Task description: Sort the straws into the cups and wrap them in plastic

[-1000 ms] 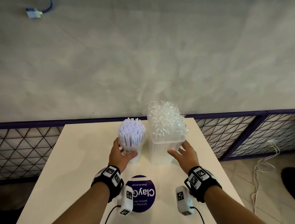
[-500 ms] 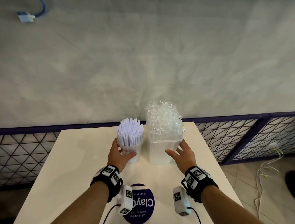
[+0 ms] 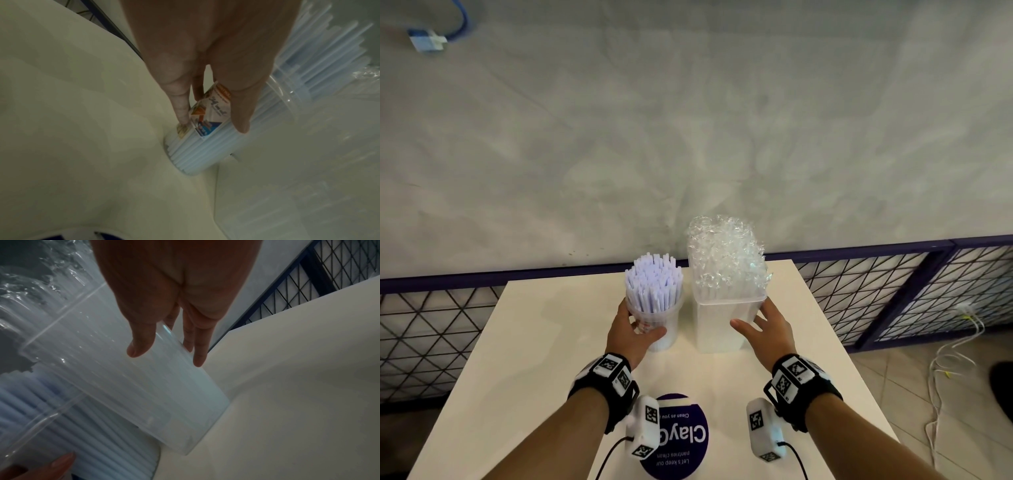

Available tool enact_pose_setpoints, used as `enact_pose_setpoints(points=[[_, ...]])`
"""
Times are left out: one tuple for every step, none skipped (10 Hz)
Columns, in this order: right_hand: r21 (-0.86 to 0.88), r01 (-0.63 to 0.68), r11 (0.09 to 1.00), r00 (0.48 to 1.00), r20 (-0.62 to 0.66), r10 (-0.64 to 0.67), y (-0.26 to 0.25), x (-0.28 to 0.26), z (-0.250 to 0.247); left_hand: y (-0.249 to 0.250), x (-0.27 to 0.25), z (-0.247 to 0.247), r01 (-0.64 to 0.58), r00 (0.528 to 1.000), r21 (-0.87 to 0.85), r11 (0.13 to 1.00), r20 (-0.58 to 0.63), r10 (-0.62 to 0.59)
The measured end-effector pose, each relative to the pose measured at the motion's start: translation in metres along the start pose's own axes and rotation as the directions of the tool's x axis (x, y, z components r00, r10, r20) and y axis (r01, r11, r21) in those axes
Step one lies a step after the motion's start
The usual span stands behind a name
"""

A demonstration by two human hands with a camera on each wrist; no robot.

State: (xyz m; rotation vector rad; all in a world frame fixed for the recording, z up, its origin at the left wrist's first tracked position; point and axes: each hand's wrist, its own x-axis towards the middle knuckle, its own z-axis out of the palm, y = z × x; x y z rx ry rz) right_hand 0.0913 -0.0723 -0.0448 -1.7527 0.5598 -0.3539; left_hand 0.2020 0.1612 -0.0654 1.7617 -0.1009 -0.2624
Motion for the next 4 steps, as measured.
enact_pose_setpoints(points=[[-0.02, -0.002, 1.0, 1.0, 0.004, 0.002, 0.0, 0.0, -0.001, 0.002, -0.001, 0.0, 0.011, 1.0, 0.019, 1.0, -0.007, -0.011], [-0.056, -0.005, 0.998, 1.0, 0.03, 0.006, -0.003, 0.0, -0.002, 0.006, -0.005, -0.001, 0.041, 0.999, 0.106, 0.994, 0.023, -0.044], [-0.139, -0.013, 0.99, 0.999, 0.049, 0.02, -0.007, 0.001, -0.005, 0.012, -0.006, -0.005, 0.075, 0.995, 0.264, 0.962, 0.038, -0.088], [-0.337, -0.031, 0.941, 0.996, 0.067, 0.057, -0.026, -0.008, -0.014, 0.028, -0.014, -0.013, 0.149, 0.985, 0.385, 0.911, 0.018, -0.169]])
